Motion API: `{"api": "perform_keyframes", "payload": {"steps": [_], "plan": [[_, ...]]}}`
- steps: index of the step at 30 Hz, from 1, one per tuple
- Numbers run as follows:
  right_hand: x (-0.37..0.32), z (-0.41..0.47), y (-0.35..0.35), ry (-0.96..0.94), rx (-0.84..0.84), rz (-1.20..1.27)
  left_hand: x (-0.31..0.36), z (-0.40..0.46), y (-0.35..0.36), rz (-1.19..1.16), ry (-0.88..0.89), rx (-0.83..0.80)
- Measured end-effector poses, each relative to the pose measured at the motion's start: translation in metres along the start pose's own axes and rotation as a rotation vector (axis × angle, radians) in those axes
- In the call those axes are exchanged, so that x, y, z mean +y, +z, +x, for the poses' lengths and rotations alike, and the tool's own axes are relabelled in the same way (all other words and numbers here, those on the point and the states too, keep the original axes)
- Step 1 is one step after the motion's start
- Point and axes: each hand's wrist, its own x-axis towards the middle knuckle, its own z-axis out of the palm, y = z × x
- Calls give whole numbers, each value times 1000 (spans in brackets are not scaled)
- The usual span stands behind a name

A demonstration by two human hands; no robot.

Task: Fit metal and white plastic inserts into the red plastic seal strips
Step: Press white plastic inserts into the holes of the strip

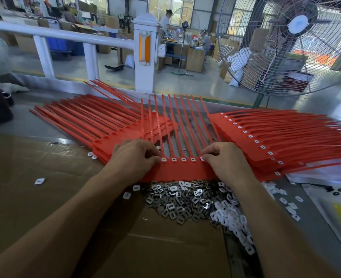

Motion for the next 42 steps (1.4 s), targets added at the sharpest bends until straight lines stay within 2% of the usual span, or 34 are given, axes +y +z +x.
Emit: {"api": "perform_keyframes", "payload": {"steps": [8,14,20,22,28,31,33,38,42], "plan": [[-5,-6,-3,-28,-28,-92,0,0,0,-13,-4,4],[-15,-23,-9,-116,-121,-418,1,0,0,-2,9,19],[-25,-25,-10,-116,-141,-543,2,-1,-1,13,16,23],[-22,-24,-11,-117,-144,-498,2,0,-1,12,19,24],[2,-23,-24,-59,-106,-121,0,1,1,26,28,42],[3,-23,-30,-104,-85,-35,0,3,2,36,32,45],[-2,-26,-32,-163,-150,0,0,3,2,30,30,43],[-16,-33,-27,-266,-446,-14,0,2,1,15,32,35],[-20,-35,-19,-300,-467,-92,1,2,0,6,28,31]]}}
